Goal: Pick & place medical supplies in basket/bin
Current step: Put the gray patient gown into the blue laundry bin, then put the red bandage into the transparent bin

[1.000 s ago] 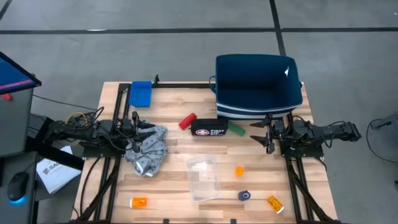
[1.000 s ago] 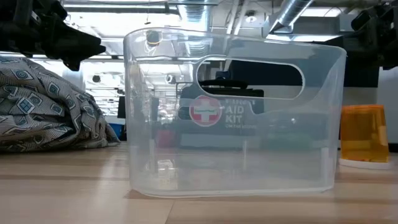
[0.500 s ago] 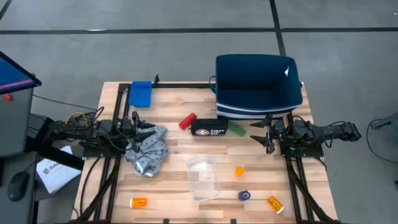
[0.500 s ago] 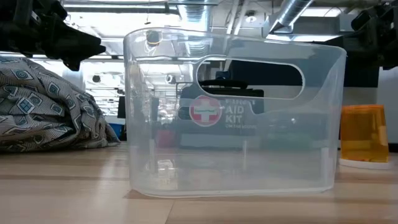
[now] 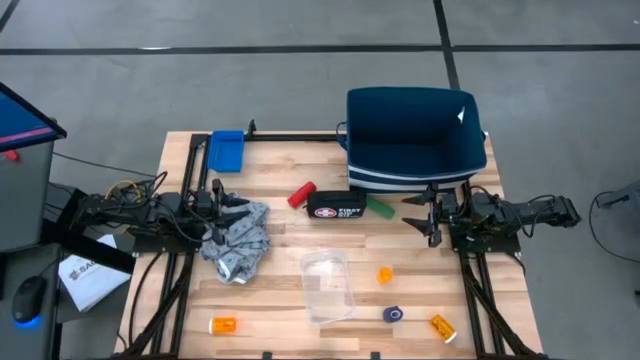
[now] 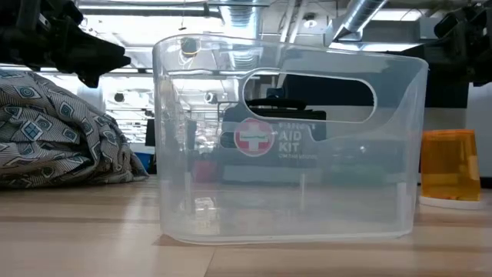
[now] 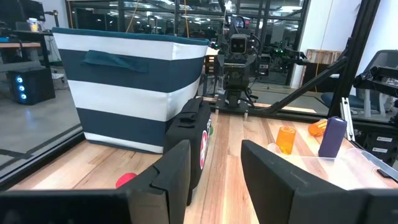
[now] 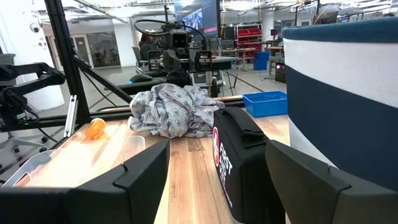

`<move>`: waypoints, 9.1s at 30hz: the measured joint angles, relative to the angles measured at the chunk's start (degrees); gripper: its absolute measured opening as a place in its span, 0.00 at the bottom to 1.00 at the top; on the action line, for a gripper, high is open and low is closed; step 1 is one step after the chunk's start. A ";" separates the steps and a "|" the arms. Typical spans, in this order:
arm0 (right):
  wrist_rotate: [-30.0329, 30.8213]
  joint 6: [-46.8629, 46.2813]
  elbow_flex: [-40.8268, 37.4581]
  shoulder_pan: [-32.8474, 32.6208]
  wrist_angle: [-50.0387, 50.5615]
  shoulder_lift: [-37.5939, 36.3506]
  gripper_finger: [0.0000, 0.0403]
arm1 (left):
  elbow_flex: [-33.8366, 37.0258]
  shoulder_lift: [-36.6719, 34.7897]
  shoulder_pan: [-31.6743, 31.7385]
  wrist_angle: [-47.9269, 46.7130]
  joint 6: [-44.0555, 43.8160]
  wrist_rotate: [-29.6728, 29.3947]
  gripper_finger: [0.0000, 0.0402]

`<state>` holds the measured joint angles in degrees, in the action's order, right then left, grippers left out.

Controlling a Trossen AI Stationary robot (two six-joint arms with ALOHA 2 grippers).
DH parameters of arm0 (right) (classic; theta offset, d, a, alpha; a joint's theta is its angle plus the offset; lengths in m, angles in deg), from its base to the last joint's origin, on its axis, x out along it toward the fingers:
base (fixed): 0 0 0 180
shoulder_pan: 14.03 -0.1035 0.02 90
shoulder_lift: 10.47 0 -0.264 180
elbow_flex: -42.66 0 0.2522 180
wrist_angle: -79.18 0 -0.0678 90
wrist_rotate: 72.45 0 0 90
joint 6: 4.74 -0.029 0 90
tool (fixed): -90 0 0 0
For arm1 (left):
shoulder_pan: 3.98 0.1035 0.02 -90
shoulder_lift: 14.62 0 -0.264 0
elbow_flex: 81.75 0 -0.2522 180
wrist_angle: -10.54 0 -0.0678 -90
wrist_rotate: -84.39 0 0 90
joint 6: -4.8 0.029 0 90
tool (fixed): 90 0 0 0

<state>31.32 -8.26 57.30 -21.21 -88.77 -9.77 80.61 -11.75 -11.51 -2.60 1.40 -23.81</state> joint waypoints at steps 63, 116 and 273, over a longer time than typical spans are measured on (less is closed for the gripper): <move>8.58 -54.88 -0.05 -0.20 -24.39 0.01 0.65 | -16.34 29.47 0.00 55.11 0.25 -9.88 0.62; 10.16 -25.45 70.69 -38.66 -13.15 50.65 0.65 | -72.98 58.04 0.00 -90.79 -8.41 9.10 0.70; 17.76 -7.42 76.23 -40.06 -13.75 55.55 0.65 | -24.87 77.62 9.24 10.08 -19.52 -6.09 0.80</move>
<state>49.08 -15.69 133.52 -61.27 -102.52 45.78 55.73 65.88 -2.27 7.48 -18.12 -29.90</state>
